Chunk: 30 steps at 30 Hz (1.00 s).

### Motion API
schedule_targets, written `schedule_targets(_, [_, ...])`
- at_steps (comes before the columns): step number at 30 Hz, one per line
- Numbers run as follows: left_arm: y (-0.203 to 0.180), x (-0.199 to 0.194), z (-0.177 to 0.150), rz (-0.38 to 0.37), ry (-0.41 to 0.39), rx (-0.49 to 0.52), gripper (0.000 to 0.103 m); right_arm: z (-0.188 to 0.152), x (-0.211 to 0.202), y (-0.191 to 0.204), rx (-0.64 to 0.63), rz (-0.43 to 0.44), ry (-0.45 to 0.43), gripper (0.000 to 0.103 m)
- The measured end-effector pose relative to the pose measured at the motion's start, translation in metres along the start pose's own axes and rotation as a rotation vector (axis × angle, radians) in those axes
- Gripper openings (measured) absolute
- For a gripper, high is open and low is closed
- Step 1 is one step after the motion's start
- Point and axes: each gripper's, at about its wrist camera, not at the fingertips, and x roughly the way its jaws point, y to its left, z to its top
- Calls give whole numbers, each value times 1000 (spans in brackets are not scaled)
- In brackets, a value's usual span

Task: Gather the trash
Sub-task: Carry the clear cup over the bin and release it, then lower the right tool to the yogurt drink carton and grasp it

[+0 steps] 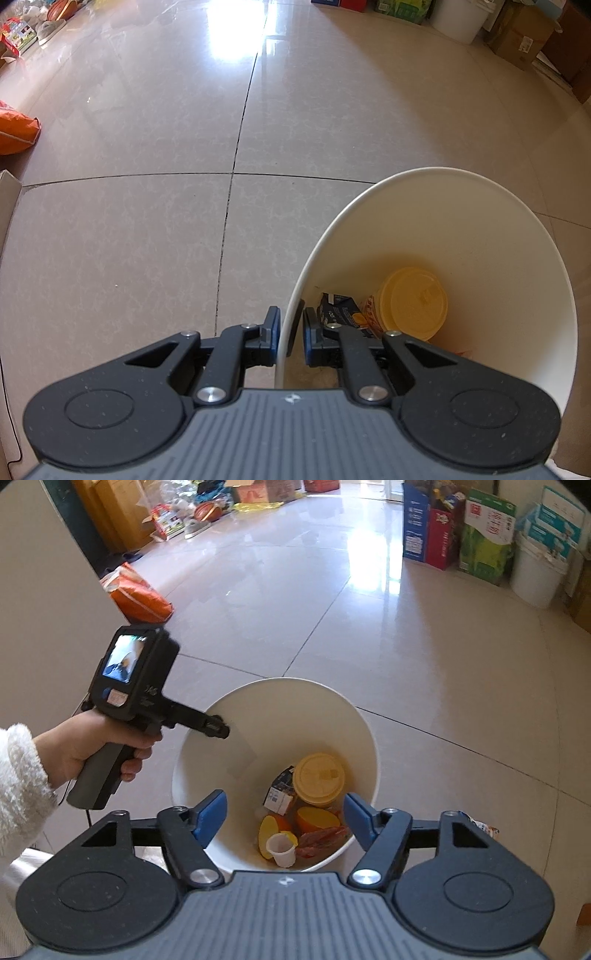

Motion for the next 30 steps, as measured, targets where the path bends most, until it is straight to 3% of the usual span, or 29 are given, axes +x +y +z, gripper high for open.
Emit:
schedule_targets(9, [-1,1,0,3,3,0,11,-8,-3,-25,34,-49,-11,82])
schedule_targets(16, [-1,1,1,5,5,1,11,-24,6,-80,101,-145,-25,89])
schedule_targets(24, [-4,2,1,14,5,9,11,-52,53,-169,264,-223,24,90])
schedule_targets(30, [-4,2,1,11,8,10,11,-72,100,-223,362,-260,41,100])
